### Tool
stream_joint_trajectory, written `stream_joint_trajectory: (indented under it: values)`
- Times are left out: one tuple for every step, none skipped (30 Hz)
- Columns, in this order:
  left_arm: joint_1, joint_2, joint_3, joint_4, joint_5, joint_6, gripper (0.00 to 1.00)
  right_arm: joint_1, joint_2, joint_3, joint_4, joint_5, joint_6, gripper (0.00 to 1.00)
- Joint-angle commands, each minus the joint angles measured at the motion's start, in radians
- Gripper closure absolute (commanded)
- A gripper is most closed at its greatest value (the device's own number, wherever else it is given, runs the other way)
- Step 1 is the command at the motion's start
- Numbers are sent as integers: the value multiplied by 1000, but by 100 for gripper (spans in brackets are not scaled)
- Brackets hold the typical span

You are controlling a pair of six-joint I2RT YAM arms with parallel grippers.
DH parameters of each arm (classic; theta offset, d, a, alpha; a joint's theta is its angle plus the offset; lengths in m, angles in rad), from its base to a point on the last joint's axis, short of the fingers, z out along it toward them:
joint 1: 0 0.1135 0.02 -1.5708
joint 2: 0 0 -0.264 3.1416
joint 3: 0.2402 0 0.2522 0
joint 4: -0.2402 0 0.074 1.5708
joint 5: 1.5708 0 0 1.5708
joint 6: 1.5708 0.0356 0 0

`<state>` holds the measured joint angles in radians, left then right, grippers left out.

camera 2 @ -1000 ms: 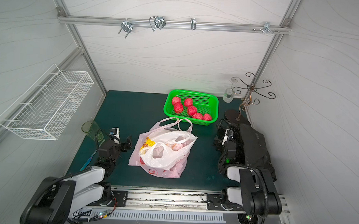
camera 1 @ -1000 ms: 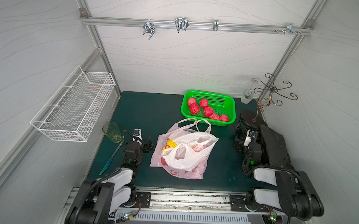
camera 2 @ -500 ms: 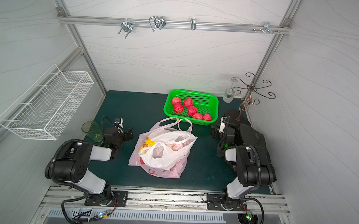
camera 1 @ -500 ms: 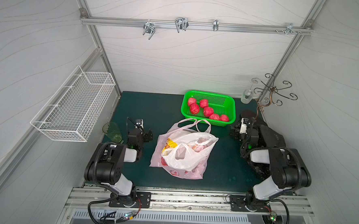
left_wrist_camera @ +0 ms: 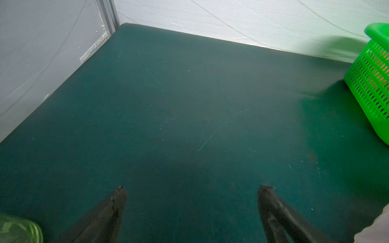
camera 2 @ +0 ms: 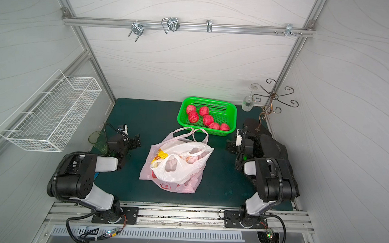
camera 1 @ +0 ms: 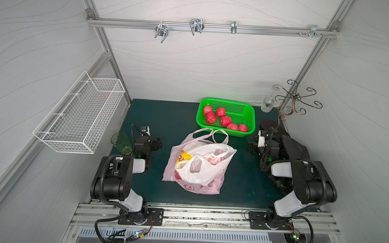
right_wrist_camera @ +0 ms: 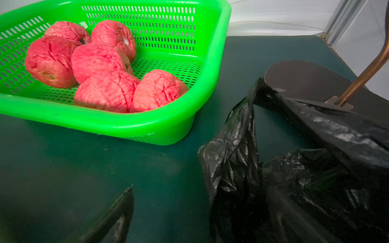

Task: Untie the knot of a plastic bag & take out the apple
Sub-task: Reset both arms

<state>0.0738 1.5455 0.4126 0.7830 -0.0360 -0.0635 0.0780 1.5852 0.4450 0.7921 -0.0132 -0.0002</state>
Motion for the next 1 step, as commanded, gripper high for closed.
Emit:
stream_joint_trajectory:
  values:
    - [-3,-7,9,29,8,-4,1,4,-7,-3,17,-19,-31,1]
